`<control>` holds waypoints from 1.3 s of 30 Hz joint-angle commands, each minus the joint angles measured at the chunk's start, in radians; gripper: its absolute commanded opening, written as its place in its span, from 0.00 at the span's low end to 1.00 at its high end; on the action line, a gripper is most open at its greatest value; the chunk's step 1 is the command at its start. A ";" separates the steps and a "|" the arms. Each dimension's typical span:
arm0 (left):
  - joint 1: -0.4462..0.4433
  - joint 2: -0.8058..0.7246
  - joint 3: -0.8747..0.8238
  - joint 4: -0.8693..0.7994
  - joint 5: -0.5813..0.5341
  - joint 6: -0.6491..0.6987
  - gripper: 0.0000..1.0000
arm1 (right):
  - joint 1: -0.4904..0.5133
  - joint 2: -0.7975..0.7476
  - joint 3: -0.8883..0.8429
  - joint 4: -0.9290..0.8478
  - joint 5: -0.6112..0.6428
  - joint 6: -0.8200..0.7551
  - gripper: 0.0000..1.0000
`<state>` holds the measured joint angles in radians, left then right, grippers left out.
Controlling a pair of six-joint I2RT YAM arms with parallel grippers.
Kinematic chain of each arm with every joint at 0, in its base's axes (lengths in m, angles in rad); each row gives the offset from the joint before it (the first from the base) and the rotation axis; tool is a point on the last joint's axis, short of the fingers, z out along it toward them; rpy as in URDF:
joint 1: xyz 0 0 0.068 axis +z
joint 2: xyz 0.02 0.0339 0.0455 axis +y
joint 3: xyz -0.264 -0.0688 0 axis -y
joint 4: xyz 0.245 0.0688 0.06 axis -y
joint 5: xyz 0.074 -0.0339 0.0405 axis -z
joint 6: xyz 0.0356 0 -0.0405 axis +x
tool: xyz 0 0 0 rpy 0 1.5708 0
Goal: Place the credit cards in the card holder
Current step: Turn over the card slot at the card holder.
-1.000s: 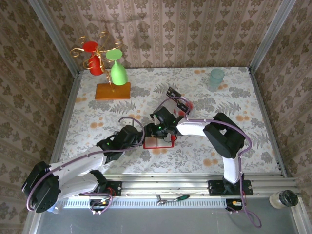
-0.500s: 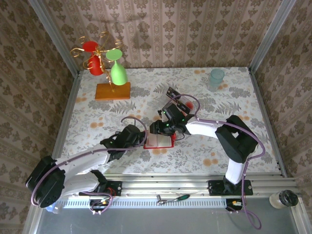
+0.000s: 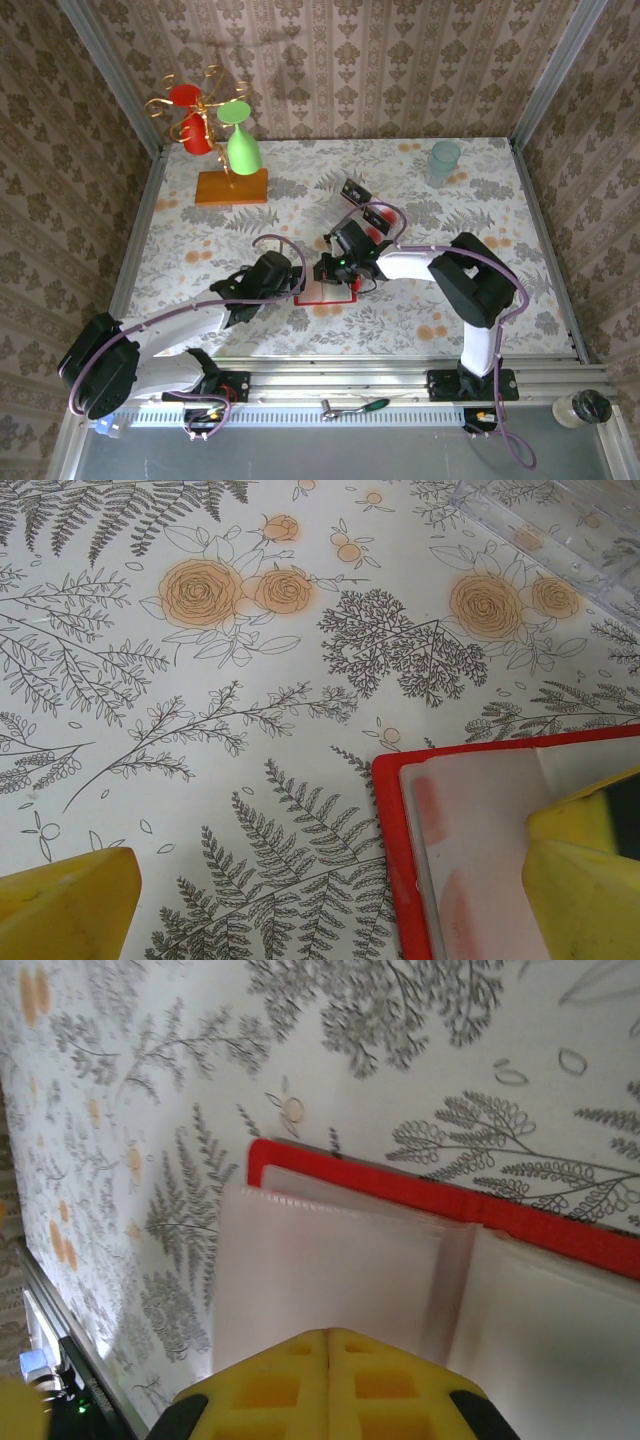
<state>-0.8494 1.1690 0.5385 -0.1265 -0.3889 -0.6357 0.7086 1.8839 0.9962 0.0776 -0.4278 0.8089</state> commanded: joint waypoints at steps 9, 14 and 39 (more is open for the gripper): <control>0.001 0.053 -0.007 0.023 0.010 -0.005 1.00 | 0.012 0.057 0.022 0.027 -0.020 0.024 0.00; -0.003 0.117 -0.024 0.064 0.024 -0.018 1.00 | 0.014 0.060 0.018 0.031 -0.020 0.030 0.00; -0.057 0.235 -0.034 0.011 -0.053 -0.080 1.00 | -0.110 -0.180 0.174 -0.337 0.182 -0.210 0.23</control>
<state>-0.8986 1.3888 0.5102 -0.0605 -0.4122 -0.6983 0.6418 1.7744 1.1160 -0.1184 -0.3534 0.7086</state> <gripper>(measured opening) 0.999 0.210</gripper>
